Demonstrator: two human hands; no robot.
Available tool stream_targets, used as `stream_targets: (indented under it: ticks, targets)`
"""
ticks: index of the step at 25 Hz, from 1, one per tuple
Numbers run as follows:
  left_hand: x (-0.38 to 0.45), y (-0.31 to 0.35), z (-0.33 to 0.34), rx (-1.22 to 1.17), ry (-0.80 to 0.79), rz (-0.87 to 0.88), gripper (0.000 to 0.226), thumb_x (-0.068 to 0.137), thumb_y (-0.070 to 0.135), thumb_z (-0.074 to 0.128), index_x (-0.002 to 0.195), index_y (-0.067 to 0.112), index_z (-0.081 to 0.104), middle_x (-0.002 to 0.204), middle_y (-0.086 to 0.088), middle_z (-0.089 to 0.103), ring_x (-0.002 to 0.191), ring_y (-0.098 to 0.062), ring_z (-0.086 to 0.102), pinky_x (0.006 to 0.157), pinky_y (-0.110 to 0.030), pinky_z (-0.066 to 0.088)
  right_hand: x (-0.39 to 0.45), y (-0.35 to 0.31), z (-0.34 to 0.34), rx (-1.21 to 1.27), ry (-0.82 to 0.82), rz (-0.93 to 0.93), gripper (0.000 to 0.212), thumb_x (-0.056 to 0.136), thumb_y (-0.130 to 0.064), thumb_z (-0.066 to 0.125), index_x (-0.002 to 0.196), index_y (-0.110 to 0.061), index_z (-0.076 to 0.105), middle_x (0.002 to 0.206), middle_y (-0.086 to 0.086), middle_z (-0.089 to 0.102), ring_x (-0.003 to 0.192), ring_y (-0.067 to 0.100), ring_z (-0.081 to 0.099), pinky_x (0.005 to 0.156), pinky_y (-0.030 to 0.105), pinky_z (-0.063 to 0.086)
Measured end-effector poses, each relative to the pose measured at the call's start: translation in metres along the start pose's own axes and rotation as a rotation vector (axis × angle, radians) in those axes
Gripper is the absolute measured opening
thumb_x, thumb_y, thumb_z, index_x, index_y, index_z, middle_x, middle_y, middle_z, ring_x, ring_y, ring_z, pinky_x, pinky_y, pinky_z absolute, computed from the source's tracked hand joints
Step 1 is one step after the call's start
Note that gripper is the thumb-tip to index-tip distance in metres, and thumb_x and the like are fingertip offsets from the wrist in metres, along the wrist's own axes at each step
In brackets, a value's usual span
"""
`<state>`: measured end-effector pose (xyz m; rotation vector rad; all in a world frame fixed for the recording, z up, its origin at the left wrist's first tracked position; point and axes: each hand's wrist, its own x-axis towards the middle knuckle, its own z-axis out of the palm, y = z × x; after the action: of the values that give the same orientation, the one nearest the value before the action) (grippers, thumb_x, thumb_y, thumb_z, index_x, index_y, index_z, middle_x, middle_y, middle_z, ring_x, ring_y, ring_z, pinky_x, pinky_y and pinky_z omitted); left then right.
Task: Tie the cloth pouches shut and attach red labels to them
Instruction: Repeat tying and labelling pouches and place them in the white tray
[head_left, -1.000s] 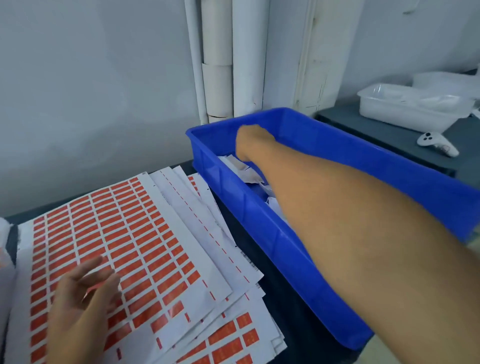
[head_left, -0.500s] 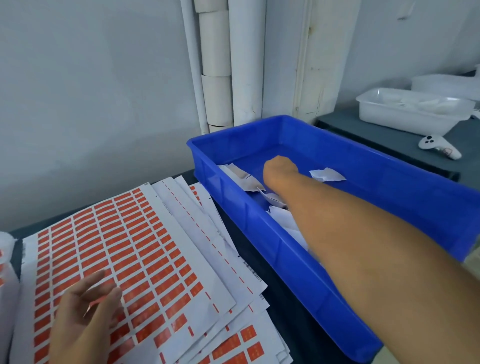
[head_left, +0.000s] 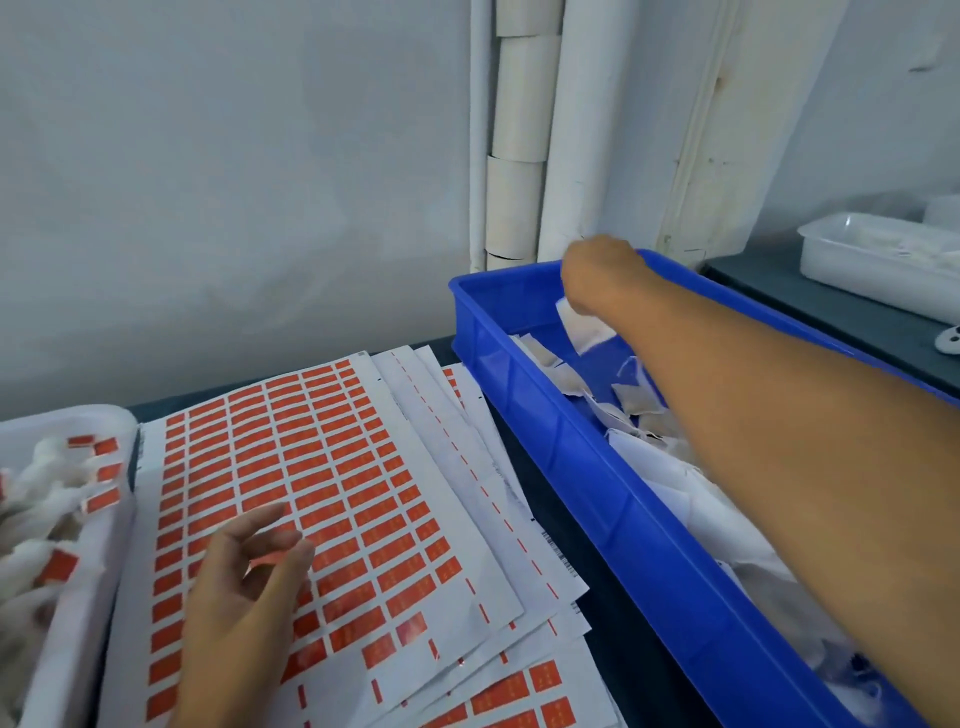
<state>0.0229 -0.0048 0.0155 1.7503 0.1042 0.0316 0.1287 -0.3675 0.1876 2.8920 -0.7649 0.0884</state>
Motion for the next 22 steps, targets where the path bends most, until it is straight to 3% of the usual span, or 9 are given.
stream_targets:
  ticks: [3, 5, 8, 10, 13, 15, 16, 19, 22]
  targets:
    - [-0.005, 0.004, -0.001, 0.023, 0.014, -0.009, 0.033, 0.088, 0.044, 0.068, 0.117, 0.041, 0.053, 0.109, 0.02, 0.062, 0.1, -0.019, 0.067, 0.078, -0.033, 0.056, -0.012, -0.048, -0.043, 0.13, 0.137, -0.155, 0.028, 0.089, 0.001, 0.063, 0.071, -0.009, 0.046, 0.075, 0.009, 0.044, 0.065, 0.023, 0.045, 0.049, 0.03, 0.032]
    - [-0.009, 0.007, -0.003, 0.021, 0.02, -0.015, 0.037, 0.084, 0.053, 0.066, 0.118, 0.045, 0.052, 0.11, 0.024, 0.061, 0.097, -0.015, 0.069, 0.067, -0.021, 0.055, -0.029, -0.08, -0.064, 0.215, 0.118, -0.274, 0.012, 0.087, -0.008, 0.07, 0.078, -0.01, 0.062, 0.075, 0.006, 0.059, 0.068, 0.024, 0.058, 0.051, 0.027, 0.039]
    - [-0.013, 0.015, -0.006, -0.04, 0.017, -0.023, 0.032, 0.088, 0.052, 0.064, 0.116, 0.05, 0.05, 0.114, 0.026, 0.061, 0.096, -0.008, 0.07, 0.055, -0.009, 0.05, -0.069, -0.118, -0.068, 0.458, -0.108, -0.536, 0.013, 0.091, -0.025, 0.073, 0.095, -0.013, 0.078, 0.083, 0.001, 0.078, 0.076, 0.018, 0.076, 0.07, 0.029, 0.061]
    - [-0.017, 0.023, -0.009, -0.137, 0.03, 0.013, 0.038, 0.085, 0.056, 0.06, 0.121, 0.051, 0.049, 0.12, 0.027, 0.06, 0.101, -0.001, 0.067, 0.058, -0.005, 0.05, -0.101, -0.138, -0.053, 0.643, -0.319, -0.752, 0.013, 0.094, -0.026, 0.073, 0.102, -0.018, 0.08, 0.089, -0.002, 0.079, 0.074, 0.009, 0.075, 0.075, 0.024, 0.062]
    - [-0.02, 0.022, -0.015, -0.25, 0.016, 0.061, 0.057, 0.084, 0.058, 0.071, 0.133, 0.054, 0.043, 0.132, 0.02, 0.059, 0.111, -0.008, 0.068, 0.079, -0.023, 0.061, -0.138, -0.164, -0.016, 0.707, -0.523, -0.98, 0.009, 0.097, -0.029, 0.071, 0.103, -0.028, 0.077, 0.092, -0.014, 0.075, 0.077, 0.001, 0.071, 0.067, 0.016, 0.058]
    - [-0.019, 0.017, -0.017, -0.225, -0.008, 0.013, 0.061, 0.079, 0.055, 0.073, 0.133, 0.056, 0.044, 0.13, 0.018, 0.061, 0.109, -0.019, 0.07, 0.083, -0.04, 0.064, -0.153, -0.175, 0.012, 0.737, -0.516, -1.001, 0.007, 0.097, -0.034, 0.069, 0.102, -0.035, 0.075, 0.092, -0.019, 0.072, 0.084, -0.002, 0.069, 0.067, 0.017, 0.058]
    - [-0.018, 0.015, -0.017, -0.197, -0.01, 0.006, 0.055, 0.081, 0.056, 0.074, 0.13, 0.055, 0.048, 0.122, 0.02, 0.065, 0.105, -0.018, 0.072, 0.08, -0.04, 0.064, -0.159, -0.178, 0.025, 0.775, -0.478, -0.979, 0.007, 0.098, -0.037, 0.067, 0.101, -0.037, 0.074, 0.092, -0.02, 0.071, 0.086, -0.004, 0.067, 0.068, 0.017, 0.057]
    - [-0.016, 0.008, -0.012, -0.086, 0.007, 0.061, 0.028, 0.092, 0.051, 0.07, 0.116, 0.041, 0.061, 0.104, 0.022, 0.07, 0.096, 0.0, 0.07, 0.068, -0.021, 0.061, -0.172, -0.177, 0.057, 0.966, -0.354, -0.848, 0.008, 0.1, -0.042, 0.062, 0.1, -0.039, 0.07, 0.095, -0.025, 0.069, 0.094, -0.011, 0.061, 0.072, 0.012, 0.05]
    - [-0.013, 0.001, -0.008, -0.004, -0.049, 0.052, 0.011, 0.099, 0.038, 0.063, 0.105, 0.03, 0.067, 0.097, 0.025, 0.068, 0.095, 0.007, 0.065, 0.061, -0.011, 0.054, -0.184, -0.166, 0.079, 1.19, -0.312, -0.692, 0.01, 0.101, -0.044, 0.059, 0.103, -0.039, 0.068, 0.101, -0.028, 0.069, 0.099, -0.01, 0.063, 0.074, 0.005, 0.05]
